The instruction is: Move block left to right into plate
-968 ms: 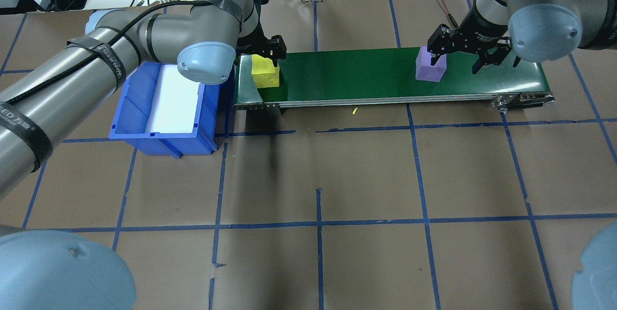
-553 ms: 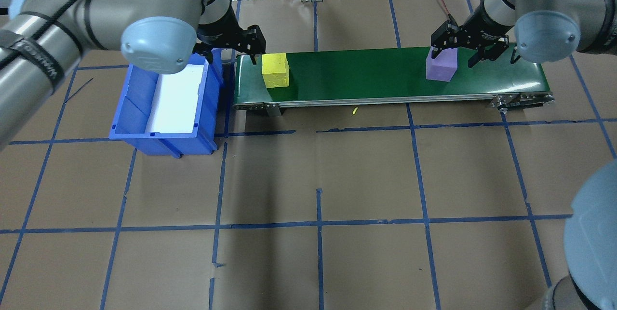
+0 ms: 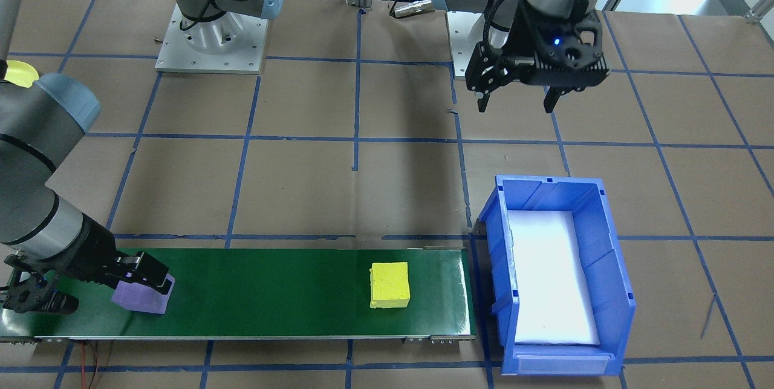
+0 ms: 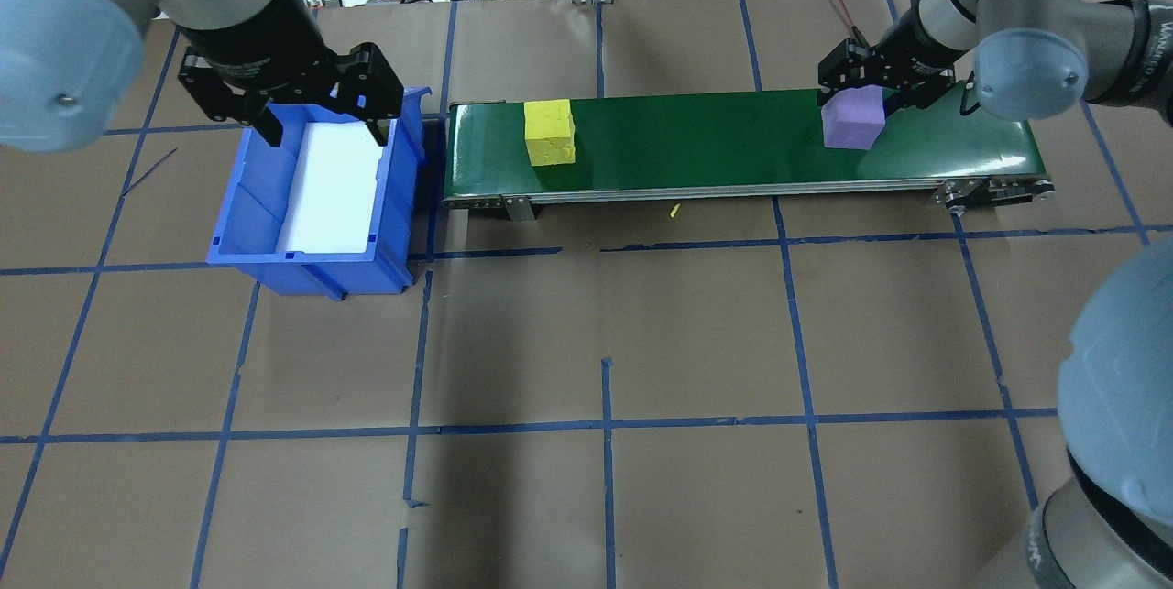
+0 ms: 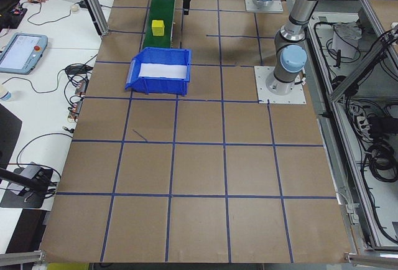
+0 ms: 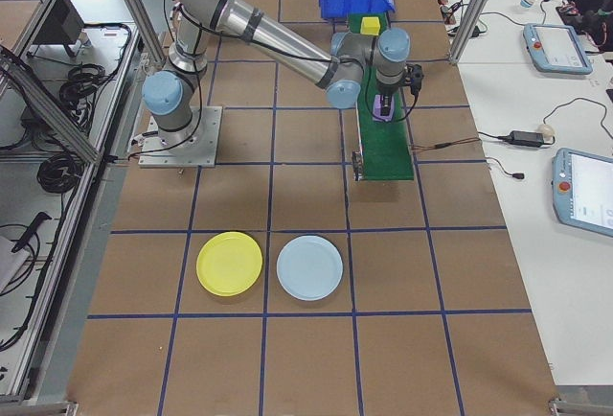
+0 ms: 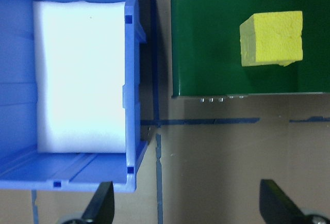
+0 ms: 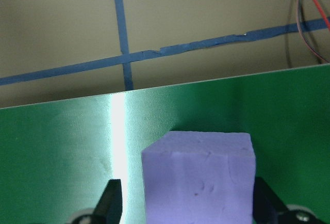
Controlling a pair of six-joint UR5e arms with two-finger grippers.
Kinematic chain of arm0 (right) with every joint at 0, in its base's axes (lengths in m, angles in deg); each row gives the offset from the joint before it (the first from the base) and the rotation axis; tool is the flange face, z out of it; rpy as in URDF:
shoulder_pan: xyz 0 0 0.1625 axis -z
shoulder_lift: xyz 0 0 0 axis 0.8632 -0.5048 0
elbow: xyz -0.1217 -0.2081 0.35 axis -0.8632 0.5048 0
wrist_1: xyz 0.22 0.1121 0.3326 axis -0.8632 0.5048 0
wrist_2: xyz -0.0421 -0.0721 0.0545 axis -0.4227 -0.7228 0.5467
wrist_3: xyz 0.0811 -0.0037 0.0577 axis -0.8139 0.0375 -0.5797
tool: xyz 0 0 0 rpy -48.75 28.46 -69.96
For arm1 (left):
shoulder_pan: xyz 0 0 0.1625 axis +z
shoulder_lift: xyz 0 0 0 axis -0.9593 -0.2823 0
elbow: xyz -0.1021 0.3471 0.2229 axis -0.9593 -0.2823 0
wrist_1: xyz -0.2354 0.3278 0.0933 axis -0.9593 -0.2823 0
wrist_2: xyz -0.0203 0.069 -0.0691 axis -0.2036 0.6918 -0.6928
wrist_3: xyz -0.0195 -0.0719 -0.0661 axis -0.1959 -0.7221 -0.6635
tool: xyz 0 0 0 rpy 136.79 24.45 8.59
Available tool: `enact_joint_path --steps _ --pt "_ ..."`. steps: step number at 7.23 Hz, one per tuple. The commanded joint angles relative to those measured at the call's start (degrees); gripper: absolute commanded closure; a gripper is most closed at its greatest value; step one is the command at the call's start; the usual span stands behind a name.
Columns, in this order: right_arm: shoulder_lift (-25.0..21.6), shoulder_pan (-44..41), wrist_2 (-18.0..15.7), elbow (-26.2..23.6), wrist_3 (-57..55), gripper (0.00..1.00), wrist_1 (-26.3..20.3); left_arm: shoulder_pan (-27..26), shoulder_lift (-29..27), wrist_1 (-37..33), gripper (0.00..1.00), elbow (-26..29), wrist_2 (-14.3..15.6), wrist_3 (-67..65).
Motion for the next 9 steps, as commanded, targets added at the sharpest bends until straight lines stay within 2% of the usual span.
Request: enact_joint_path --steps 1,2,3,4,5,7,8,9 --pt "0.0 2.3 -2.5 -1.1 2.6 0.47 -0.3 2.3 3.9 -4.6 0.00 0.8 0.1 2.0" --pt "-0.8 4.7 -6.0 -0.8 4.7 0.62 -1.5 2.3 4.3 -8.4 0.00 0.7 0.2 2.0" --pt "-2.5 8.6 -7.2 -0.2 11.1 0.71 -8.0 2.4 3.6 -9.1 0.00 0.5 -0.3 1.3" --pt "-5.0 12.9 -10.0 -0.1 18.6 0.71 -9.7 2.8 3.4 -8.7 0.00 -0.9 -0.3 2.1" --pt "-8.3 18.9 -13.0 -0.5 29.9 0.71 -13.0 2.6 3.4 -8.6 0.00 0.1 -0.2 2.2" --pt "-10.5 35.9 -12.5 -0.8 46.8 0.71 -18.2 2.4 4.4 -8.4 0.00 -0.1 -0.6 2.3" --pt "-9.5 40.8 -12.7 -1.2 56.2 0.71 -18.3 2.4 4.5 -8.4 0.00 0.2 -0.5 2.5" --pt "-7.3 44.9 -12.4 -1.0 59.9 0.71 -18.2 2.4 4.8 -8.4 0.00 0.2 -0.6 4.0"
